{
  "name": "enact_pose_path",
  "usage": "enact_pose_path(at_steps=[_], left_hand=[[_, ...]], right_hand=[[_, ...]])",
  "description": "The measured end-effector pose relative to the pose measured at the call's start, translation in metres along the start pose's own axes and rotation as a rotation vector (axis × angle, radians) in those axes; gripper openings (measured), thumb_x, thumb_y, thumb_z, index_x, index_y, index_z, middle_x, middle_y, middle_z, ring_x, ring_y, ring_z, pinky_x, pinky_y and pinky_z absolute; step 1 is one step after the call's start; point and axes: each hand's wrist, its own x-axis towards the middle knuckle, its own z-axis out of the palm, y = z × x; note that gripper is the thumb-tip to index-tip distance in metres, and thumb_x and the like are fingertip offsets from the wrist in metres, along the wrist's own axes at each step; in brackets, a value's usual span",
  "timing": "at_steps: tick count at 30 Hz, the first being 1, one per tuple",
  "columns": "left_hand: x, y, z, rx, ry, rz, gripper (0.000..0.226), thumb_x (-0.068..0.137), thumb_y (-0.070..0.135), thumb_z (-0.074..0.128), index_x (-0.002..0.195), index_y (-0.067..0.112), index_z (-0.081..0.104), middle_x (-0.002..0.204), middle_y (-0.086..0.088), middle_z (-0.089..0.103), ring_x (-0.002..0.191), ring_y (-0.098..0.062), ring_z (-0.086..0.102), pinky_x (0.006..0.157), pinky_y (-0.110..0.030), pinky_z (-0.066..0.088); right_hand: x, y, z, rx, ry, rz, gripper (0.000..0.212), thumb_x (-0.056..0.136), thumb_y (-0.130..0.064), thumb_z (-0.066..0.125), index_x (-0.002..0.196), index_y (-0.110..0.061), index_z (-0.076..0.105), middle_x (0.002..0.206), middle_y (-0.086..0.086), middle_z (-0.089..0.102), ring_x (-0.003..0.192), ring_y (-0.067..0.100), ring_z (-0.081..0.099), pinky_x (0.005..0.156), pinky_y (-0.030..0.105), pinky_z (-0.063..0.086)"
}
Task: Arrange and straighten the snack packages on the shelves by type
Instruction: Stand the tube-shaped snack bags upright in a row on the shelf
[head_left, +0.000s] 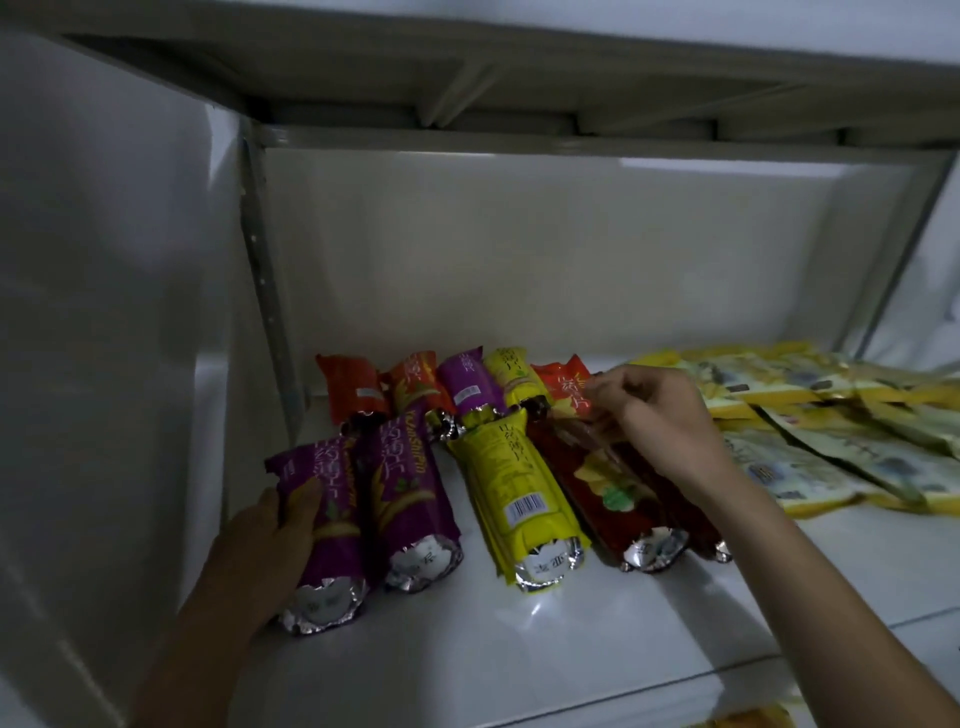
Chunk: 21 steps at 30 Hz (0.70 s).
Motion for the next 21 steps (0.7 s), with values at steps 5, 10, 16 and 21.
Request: enact_pose_path(at_steps=[5, 10, 16, 21], left_hand=[[0.004, 0.019, -0.009, -0.08, 0.179, 0.125, 0.057, 0.097, 0.067, 0.043, 0.137, 0.03, 0.06, 0.133, -0.013, 0.065, 0.117, -0.033, 0.063, 0.108, -0.054, 0.048], [-0.014, 0.102, 0.025, -0.14, 0.251, 0.467, 0.02, 0.108, 0.036, 0.053, 0.092, 0.038, 0.066, 0.094, 0.006, 0.062, 0.084, -0.008, 0.055, 0.083, -0.03, 0.046], [0.013, 0.183, 0.105, 0.084, 0.038, 0.649, 0.038, 0.105, 0.047, 0.054, 0.127, 0.02, 0.069, 0.127, -0.003, 0.063, 0.116, -0.019, 0.059, 0.097, -0.029, 0.042], [0.041, 0.215, 0.155, 0.134, -0.106, 0.532, 0.04, 0.105, 0.046, 0.056, 0.131, 0.017, 0.066, 0.132, -0.001, 0.065, 0.114, -0.014, 0.057, 0.091, -0.026, 0.039]], right_hand=[[0.017, 0.007, -0.034, -0.048, 0.04, 0.017, 0.02, 0.099, -0.007, 0.064, 0.083, -0.007, 0.076, 0.079, 0.017, 0.074, 0.064, 0.022, 0.067, 0.057, 0.035, 0.056], [0.059, 0.028, -0.066, -0.071, 0.008, 0.047, 0.018, 0.099, -0.009, 0.065, 0.088, 0.0, 0.075, 0.081, 0.021, 0.074, 0.07, 0.028, 0.066, 0.074, 0.049, 0.061], [0.111, 0.078, -0.076, -0.175, -0.174, 0.103, 0.021, 0.092, -0.015, 0.07, 0.078, 0.001, 0.073, 0.068, 0.007, 0.067, 0.066, 0.024, 0.062, 0.065, 0.044, 0.05], [0.143, 0.105, -0.067, -0.184, -0.287, 0.123, 0.035, 0.076, -0.024, 0.064, 0.079, 0.011, 0.066, 0.07, 0.008, 0.058, 0.068, 0.022, 0.055, 0.064, 0.038, 0.044]])
